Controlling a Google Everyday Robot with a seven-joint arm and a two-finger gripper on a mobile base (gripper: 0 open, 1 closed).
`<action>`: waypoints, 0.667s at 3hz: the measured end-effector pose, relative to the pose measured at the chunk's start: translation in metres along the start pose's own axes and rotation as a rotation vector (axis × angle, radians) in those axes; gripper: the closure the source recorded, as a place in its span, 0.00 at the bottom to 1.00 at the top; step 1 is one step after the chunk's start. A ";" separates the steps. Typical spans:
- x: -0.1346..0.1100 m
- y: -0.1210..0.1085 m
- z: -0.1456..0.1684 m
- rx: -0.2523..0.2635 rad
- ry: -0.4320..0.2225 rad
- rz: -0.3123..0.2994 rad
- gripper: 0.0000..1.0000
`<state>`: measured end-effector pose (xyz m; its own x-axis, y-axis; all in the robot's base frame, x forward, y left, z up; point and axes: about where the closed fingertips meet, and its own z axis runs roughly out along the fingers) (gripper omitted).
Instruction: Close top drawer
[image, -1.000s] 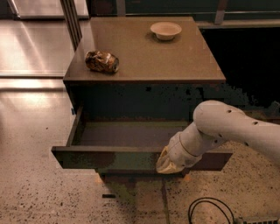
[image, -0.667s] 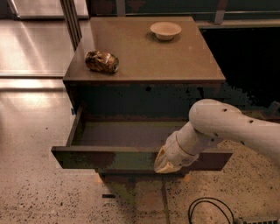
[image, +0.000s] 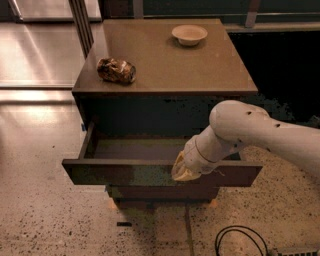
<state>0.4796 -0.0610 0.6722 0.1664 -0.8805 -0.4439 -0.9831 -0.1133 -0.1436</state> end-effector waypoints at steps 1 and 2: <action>0.009 -0.009 0.006 0.005 0.010 0.004 1.00; 0.017 -0.024 -0.001 0.054 0.038 0.007 1.00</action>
Offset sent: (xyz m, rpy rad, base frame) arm 0.0470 -0.0254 0.0056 -0.0502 -0.1068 -0.0735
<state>0.5058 -0.0737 0.6694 0.1553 -0.8980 -0.4116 -0.9786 -0.0830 -0.1881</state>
